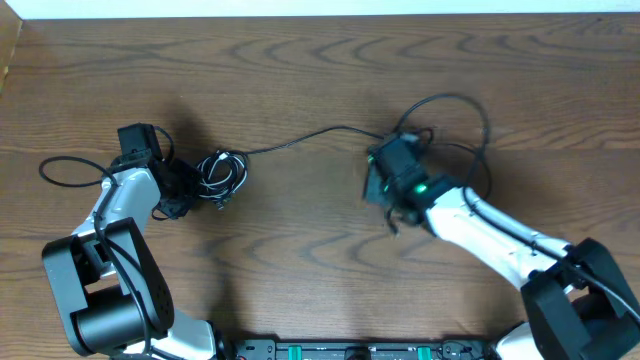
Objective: Untangle cables
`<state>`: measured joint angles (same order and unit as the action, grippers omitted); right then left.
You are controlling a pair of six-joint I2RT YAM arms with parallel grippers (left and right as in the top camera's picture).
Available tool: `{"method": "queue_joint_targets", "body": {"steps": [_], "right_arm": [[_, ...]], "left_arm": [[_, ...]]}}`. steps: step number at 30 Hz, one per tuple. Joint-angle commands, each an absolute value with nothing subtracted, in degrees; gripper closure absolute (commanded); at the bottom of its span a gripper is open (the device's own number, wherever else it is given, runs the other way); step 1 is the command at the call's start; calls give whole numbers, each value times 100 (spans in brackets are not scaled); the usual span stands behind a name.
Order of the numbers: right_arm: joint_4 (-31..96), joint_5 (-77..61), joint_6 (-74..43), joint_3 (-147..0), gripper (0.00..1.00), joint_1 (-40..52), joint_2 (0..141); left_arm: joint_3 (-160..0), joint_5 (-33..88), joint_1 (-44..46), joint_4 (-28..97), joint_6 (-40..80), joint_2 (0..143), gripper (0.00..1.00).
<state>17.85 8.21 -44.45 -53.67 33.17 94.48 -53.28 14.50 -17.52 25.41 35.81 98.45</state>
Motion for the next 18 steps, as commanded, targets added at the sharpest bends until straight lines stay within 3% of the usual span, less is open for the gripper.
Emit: {"method": "queue_joint_targets", "body": {"steps": [1, 3, 4, 5, 7, 9, 11, 18], "right_arm": [[1496, 1708, -4359, -5433, 99, 2897, 9470], [1345, 1702, -4362, -5433, 92, 2665, 9485], [1313, 1704, -4362, -5433, 78, 2543, 9485], [1297, 1702, -4362, -5433, 71, 2460, 9485], [1262, 1667, -4359, -5433, 38, 2300, 9485], [1240, 1186, -3942, -5433, 15, 2167, 9483], [1251, 593, -3457, -5433, 11, 2141, 9480], [1647, -1562, -2947, -5433, 12, 2145, 9107]], "left_arm": [[-5422, 1621, -1726, 2565, 3581, 9734, 92], [-5422, 1763, -1647, 2561, 3581, 9734, 92], [-5422, 1756, -1551, 2558, 3581, 9734, 92], [-5422, 1756, -1494, 2543, 3577, 9734, 92], [-5422, 1756, -1280, 2517, 3564, 9734, 92], [-5422, 1754, -976, 2477, 3562, 9734, 92], [-5422, 1747, -714, 2458, 3559, 9734, 92], [-5422, 1741, 211, 2318, 3312, 9734, 92]]}}
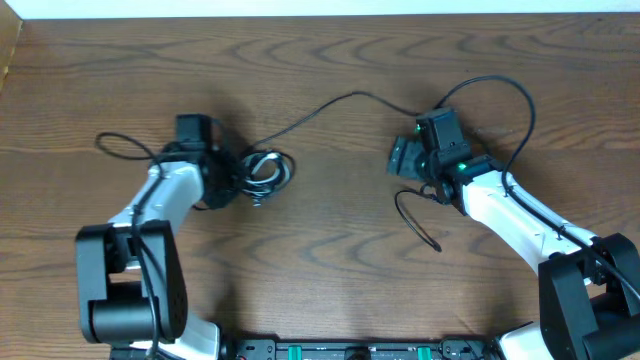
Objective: Untangle cables
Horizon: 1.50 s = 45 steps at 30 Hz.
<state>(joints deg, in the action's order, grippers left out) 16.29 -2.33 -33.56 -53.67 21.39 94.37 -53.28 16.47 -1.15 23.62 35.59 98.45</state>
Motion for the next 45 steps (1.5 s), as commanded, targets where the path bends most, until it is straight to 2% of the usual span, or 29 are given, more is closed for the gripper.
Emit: {"method": "queue_joint_targets", "body": {"steps": [1, 4, 9, 11, 12, 13, 15, 20, 24, 30, 32, 34, 35, 39, 40, 43, 45], "right_arm": [[1638, -1798, -2873, -5433, 12, 2147, 9030], [1608, -2362, -2401, -5433, 12, 2180, 8814], [1632, -2558, -2368, -5433, 12, 2268, 8729], [1662, -2609, -2368, -5433, 13, 2333, 8733], [1675, -2604, -2368, -5433, 14, 2432, 8733], [1675, -2604, -2368, -5433, 15, 2488, 8733], [1675, -2609, -2370, -5433, 19, 2591, 8733], [1693, -2604, -2370, -5433, 22, 2906, 8733], [1675, -2268, -2373, -5433, 24, 3142, 8733], [1675, -1490, -2370, -5430, 25, 3409, 8733], [1673, -1295, -2370, -5430, 28, 3446, 8744], [1649, -1190, -2368, -5430, 39, 3463, 8777], [1621, -1192, -2370, -5430, 44, 3465, 8805], [1435, -1194, -2370, -5430, 60, 3509, 9061], [1396, -1194, -2368, -5430, 61, 3524, 9137], [1297, -1201, -2366, -5430, 58, 3597, 9349], [1229, -1216, -2364, -5430, 51, 3667, 9474]], "left_arm": [[-5422, 1758, 349, 2292, 3238, 9734, 92], [-5424, 2108, 714, 2169, 2738, 9734, 92], [-5424, 2954, 1160, 2399, 2139, 9734, 92], [-5424, 3426, 1249, 2561, 1774, 9734, 87], [-5424, 3948, 1293, 2670, 1260, 9732, 83], [-5424, 4167, 1295, 2681, 1087, 9730, 73], [-5437, 4517, 1288, 2650, 921, 9725, 66], [-5465, 4563, 1288, 2115, 1033, 9723, 62], [-5465, 4541, 1288, 1730, 1122, 9723, 67], [-5463, 4434, 1288, 1874, 1120, 9725, 76], [-5463, 4431, 1288, 1894, 1120, 9725, 80], [-5463, 4431, 1288, 1894, 1120, 9725, 81], [-5463, 4431, 1288, 1896, 1120, 9725, 85], [-5463, 4431, 1288, 1894, 1120, 9725, 92], [-5463, 4429, 1288, 1894, 1120, 9725, 92], [-5463, 4431, 1288, 1894, 1120, 9725, 92], [-5463, 4431, 1288, 1894, 1120, 9725, 92]]}}
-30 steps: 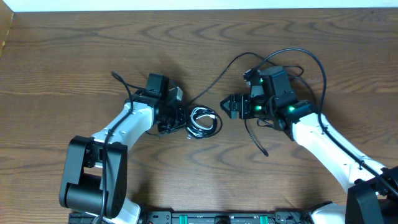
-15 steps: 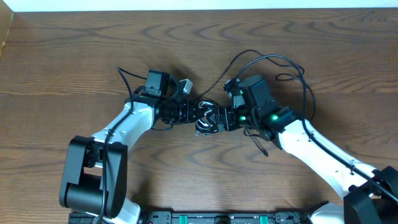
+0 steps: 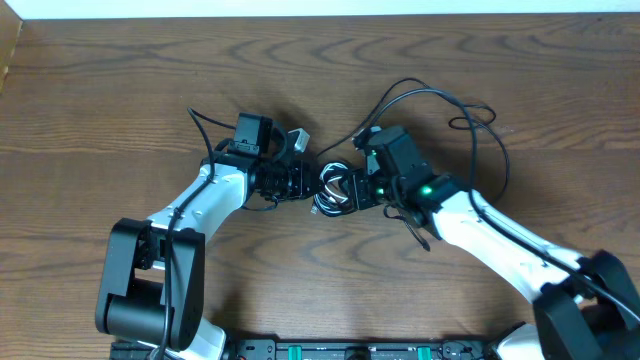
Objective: Untangle cables
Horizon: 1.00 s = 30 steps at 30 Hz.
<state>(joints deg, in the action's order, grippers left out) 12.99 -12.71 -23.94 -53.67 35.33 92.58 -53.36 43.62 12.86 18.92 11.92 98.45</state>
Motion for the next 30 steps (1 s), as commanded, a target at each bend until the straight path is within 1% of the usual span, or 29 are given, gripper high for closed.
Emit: {"method": "queue_joint_targets", "body": {"steps": [1, 8, 15, 16, 17, 18, 19, 20, 22, 30], "right_arm": [[1184, -1219, -2346, -5430, 51, 3697, 9533], [770, -1190, -2220, -5430, 47, 3903, 9966], [528, -1188, -2217, -5430, 47, 3905, 10532], [495, -1188, -2217, -5430, 49, 3905, 10571], [451, -1142, -2220, -5430, 63, 3892, 10613], [449, -1087, -2220, -5430, 80, 3881, 10613], [449, -1068, -2222, -5430, 92, 3861, 10600], [456, -1076, -2224, -5433, 96, 3839, 10547], [499, -1297, -2224, -5433, 99, 3778, 10355], [690, -1708, -2220, -5433, 99, 3603, 8796]], "left_arm": [[-5463, 4431, 1288, 1894, 1120, 9725, 92], [-5463, 4429, 1288, 1894, 1120, 9725, 92], [-5463, 4429, 1288, 1894, 1120, 9725, 92], [-5463, 4429, 1288, 1894, 1120, 9725, 92], [-5463, 4429, 1288, 1894, 1120, 9725, 92], [-5463, 4429, 1288, 1894, 1120, 9725, 92], [-5463, 4429, 1288, 1894, 1120, 9725, 92], [-5463, 4427, 1288, 1894, 1120, 9725, 92], [-5463, 4390, 1288, 1894, 1120, 9725, 92], [-5463, 4088, 1288, 1898, 1122, 9725, 92]]}}
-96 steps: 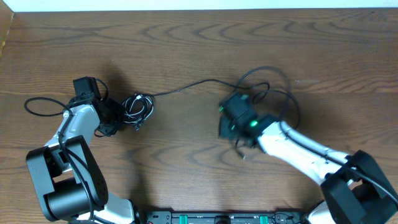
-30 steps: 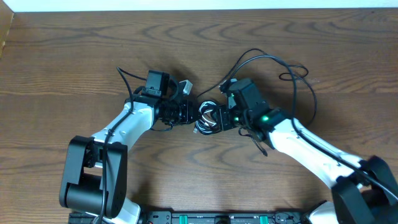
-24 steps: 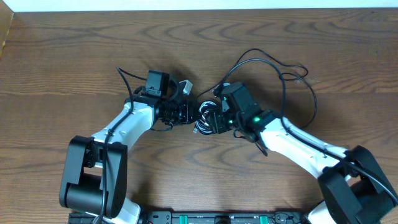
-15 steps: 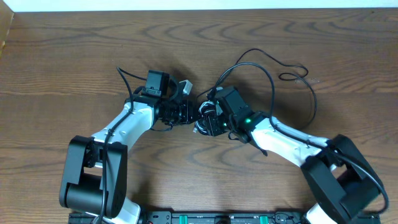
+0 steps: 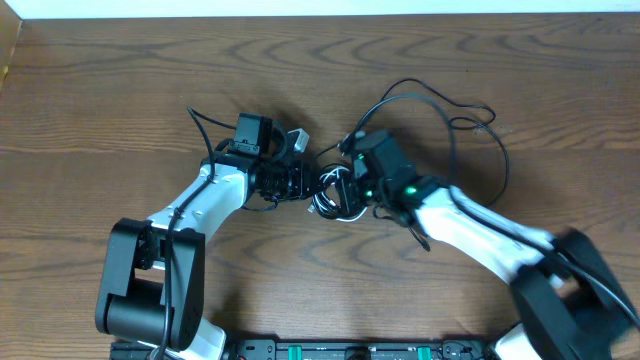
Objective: Untangle cables
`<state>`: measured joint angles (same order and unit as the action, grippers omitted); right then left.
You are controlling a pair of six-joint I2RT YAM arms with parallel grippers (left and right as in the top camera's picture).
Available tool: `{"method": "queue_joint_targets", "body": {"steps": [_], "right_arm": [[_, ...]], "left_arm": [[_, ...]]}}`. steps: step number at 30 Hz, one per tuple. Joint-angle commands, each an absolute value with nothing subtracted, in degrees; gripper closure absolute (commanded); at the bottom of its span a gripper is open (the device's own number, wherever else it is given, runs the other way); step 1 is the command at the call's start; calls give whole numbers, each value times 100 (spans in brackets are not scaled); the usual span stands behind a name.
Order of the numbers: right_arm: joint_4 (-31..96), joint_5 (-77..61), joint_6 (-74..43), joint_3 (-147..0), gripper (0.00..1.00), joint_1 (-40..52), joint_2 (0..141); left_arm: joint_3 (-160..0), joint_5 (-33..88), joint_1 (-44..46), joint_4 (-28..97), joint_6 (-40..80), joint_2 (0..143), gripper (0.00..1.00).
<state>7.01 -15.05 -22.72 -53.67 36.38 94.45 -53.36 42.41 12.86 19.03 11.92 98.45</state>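
Note:
A black cable bundle with a coiled knot (image 5: 335,192) lies at the table's middle. From it a long black lead (image 5: 470,115) loops out to the right and back. My left gripper (image 5: 305,183) is at the coil's left side, seemingly pinching the cable, with a small white plug (image 5: 297,138) just above it. My right gripper (image 5: 352,190) presses into the coil from the right; its fingers are hidden under the wrist, so I cannot tell how its jaws stand. The right arm is blurred with motion.
The brown wooden table (image 5: 120,80) runs to a pale wall edge at the top. Both arm bases and a black rail (image 5: 350,350) sit at the near edge.
The right gripper has shifted a little left and up, further onto the coil. The left arm and the coil have stayed where they were.
The left gripper held the coil at the far left and the right gripper held the cable at the right, stretched apart. Then both stood further right. By one second ago both had come together at the middle, the cable slack, and they remain there.

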Motion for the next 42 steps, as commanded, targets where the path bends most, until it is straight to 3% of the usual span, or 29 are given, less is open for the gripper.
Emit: {"method": "queue_joint_targets", "body": {"steps": [1, 15, 16, 18, 20, 30, 33, 42], "right_arm": [[692, -1708, -2220, -5433, 99, 3610, 8569], [1282, -1688, -2064, -5430, 99, 3603, 7548], [1352, -1750, -2047, -5433, 99, 3603, 7533], [1347, -1883, -2047, -5433, 99, 3603, 7494], [1295, -2043, -2047, -5433, 99, 3603, 7393], [1258, -2300, -1916, -5433, 99, 3603, 6158], [1256, -2309, -1839, -5433, 99, 3603, 5690], [1337, -2311, -1656, -5433, 99, 3603, 4899]], "left_arm": [[-5463, 4088, 1288, 1898, 1122, 9725, 92], [-5463, 4088, 1288, 1903, 1122, 9725, 91], [-5463, 4088, 1288, 1900, 1122, 9725, 73], [-5463, 4088, 1288, 1903, 1122, 9725, 45], [-5463, 4088, 1288, 1900, 1122, 9725, 32], [-5463, 4088, 1288, 1898, 1122, 9725, 31], [-5463, 4088, 1288, 1900, 1122, 9725, 38], [-5463, 4086, 1288, 1898, 1120, 9725, 38]]}}
